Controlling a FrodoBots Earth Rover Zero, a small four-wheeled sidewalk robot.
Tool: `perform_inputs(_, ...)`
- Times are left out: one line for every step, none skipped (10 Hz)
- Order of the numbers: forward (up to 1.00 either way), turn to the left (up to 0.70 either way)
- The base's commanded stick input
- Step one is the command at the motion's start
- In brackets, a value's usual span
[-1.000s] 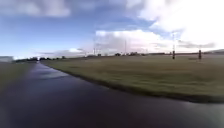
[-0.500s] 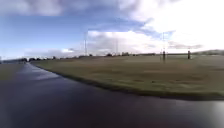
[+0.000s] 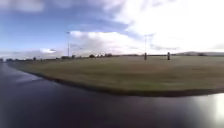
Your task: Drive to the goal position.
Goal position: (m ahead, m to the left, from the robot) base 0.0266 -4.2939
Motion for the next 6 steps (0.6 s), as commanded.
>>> perform_inputs(0.00, -1.00)
perform_inputs(0.00, -1.00)
perform_inputs(0.00, -1.00)
perform_inputs(0.00, -1.00)
perform_inputs(0.00, -1.00)
perform_inputs(0.00, -1.00)
